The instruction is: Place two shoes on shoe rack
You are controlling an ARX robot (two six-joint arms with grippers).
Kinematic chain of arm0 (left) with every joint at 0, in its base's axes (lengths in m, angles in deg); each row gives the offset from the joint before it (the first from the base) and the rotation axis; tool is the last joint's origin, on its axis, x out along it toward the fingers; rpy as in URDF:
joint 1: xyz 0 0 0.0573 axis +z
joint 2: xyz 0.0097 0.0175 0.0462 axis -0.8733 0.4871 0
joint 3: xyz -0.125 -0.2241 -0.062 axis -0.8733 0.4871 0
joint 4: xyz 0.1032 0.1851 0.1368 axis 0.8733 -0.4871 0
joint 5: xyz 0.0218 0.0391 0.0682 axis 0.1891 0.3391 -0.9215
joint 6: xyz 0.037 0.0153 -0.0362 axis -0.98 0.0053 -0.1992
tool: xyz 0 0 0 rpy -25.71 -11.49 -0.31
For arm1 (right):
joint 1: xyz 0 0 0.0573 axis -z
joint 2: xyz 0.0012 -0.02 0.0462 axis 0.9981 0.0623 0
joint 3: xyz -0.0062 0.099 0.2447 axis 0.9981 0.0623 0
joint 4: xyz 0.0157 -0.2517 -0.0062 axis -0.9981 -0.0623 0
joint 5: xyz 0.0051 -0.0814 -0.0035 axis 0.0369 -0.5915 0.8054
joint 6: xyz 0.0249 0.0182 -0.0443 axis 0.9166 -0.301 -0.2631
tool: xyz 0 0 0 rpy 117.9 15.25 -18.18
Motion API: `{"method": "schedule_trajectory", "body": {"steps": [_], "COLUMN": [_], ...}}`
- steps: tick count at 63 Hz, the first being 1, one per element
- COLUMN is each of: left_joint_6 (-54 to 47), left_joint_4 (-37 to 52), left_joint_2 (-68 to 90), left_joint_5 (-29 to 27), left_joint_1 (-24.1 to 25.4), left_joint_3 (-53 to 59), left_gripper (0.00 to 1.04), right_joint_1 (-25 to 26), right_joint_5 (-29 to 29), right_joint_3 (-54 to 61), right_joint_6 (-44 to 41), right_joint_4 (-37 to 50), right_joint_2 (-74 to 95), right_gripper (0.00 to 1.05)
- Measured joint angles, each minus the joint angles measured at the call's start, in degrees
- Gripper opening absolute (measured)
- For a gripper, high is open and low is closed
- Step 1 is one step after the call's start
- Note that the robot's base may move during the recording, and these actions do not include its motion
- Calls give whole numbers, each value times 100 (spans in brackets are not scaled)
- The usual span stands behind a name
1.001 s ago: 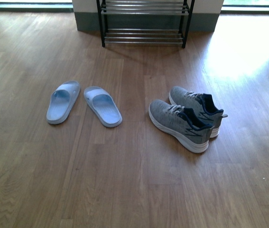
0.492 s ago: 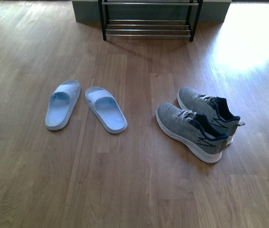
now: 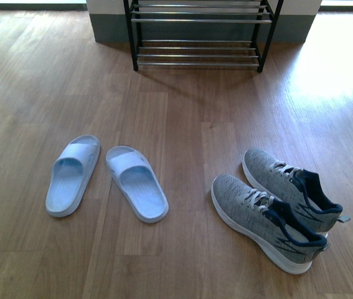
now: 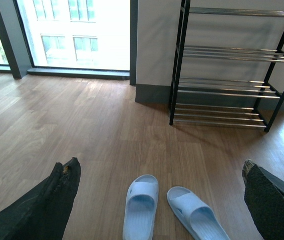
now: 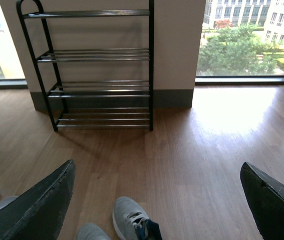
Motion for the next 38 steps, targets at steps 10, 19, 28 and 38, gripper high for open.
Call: {"method": "schedule_trajectory", "body": {"steps": [10,19,28,38], "left_joint_6": [0,0,0,0], "left_joint_4": [0,0,0,0], "left_joint_2": [0,0,0,0], "left_joint_5": [4,4,4,4], "left_joint_1": [0,0,0,0], "left_joint_3": [0,0,0,0], "left_gripper": [95,95,95,95], "right_joint_1": [0,0,0,365], "right_joint_5": [-9,-11,-9,1360], "right_joint_3": [0,0,0,-61], "right_joint_6": [0,0,0,361], "right_joint_4": [0,0,0,234], "right_joint_2": [0,0,4,820], "right_gripper": [96,96,96,96]}}
